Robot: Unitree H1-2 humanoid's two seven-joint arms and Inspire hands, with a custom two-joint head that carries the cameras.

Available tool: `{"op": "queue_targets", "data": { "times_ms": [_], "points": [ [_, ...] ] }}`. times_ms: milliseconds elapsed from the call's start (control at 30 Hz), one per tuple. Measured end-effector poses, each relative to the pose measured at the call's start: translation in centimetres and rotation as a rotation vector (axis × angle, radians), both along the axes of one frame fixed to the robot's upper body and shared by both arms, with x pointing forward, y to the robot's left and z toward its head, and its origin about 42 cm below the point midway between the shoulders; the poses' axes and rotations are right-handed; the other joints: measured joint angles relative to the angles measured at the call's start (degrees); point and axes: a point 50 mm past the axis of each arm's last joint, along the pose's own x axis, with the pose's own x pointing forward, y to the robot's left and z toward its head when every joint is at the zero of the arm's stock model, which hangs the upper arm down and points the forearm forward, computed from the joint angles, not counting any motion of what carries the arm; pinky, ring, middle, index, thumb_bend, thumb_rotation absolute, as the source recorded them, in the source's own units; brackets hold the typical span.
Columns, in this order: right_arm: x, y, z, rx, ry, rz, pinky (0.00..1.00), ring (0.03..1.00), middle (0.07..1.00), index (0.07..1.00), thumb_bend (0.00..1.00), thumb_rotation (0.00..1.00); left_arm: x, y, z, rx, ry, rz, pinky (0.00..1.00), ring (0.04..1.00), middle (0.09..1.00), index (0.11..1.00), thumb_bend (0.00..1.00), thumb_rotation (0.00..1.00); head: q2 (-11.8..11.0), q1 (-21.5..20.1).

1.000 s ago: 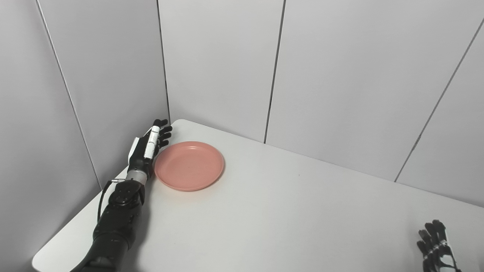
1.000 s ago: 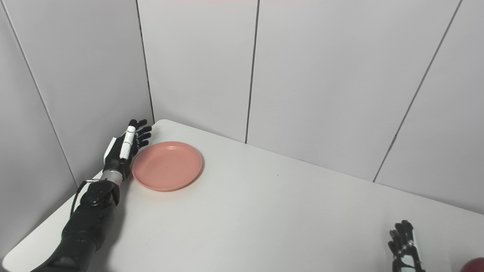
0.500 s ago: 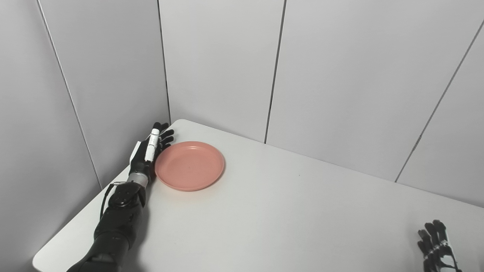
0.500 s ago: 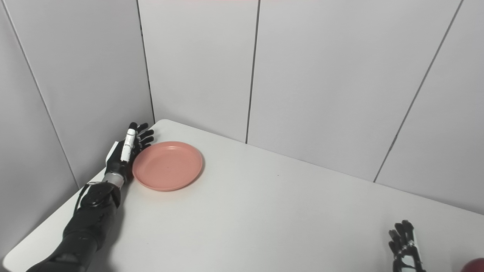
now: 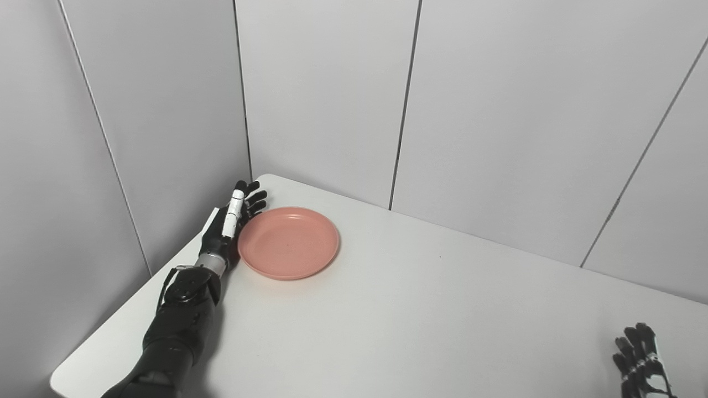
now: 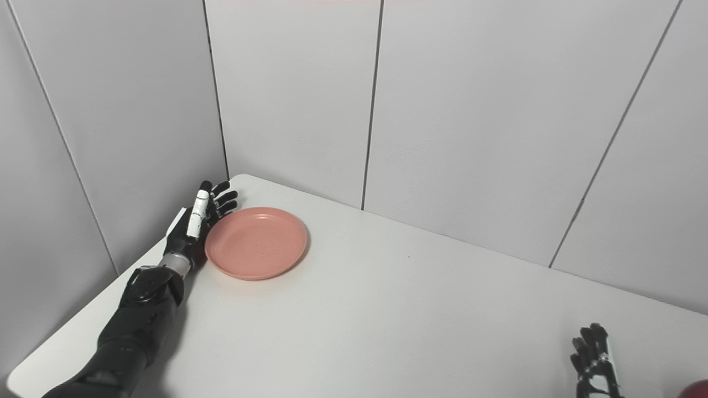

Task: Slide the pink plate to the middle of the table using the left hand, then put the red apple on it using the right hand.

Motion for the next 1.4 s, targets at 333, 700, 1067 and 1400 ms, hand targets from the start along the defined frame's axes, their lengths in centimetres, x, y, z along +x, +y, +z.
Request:
{"op": "queue_targets", "data": {
  "times_ms": [333,700,1067,1400],
  "points": [
    [-0.1,0.5,0.1,-0.009,-0.005,-0.016,1.00,0.990,0.980,0.990,0.70,1.00,1.0,-4.9,-0.4,-0.049,-0.031,-0.079,0.90,0.906,0.886,0.872,0.76,1.00,0.70,-3.42],
    [-0.2,2.1,0.1,0.004,0.012,0.013,1.00,0.989,0.994,0.997,0.68,0.98,1.5,-9.8,-0.4,-0.107,-0.054,-0.141,0.92,0.914,0.901,0.889,0.80,1.00,1.84,-8.25],
    [-0.2,2.3,0.1,-0.003,0.011,0.008,1.00,0.974,0.976,0.986,0.66,0.98,0.4,-12.0,0.3,-0.075,-0.083,-0.196,0.93,0.925,0.913,0.904,0.77,1.00,3.43,-14.33],
    [0.0,3.0,0.5,-0.004,-0.001,-0.019,1.00,0.983,0.985,0.994,0.65,0.99,-0.4,-14.9,0.1,-0.084,-0.044,-0.258,0.95,0.932,0.911,0.899,0.74,1.00,5.01,-16.87]
  ]
}}
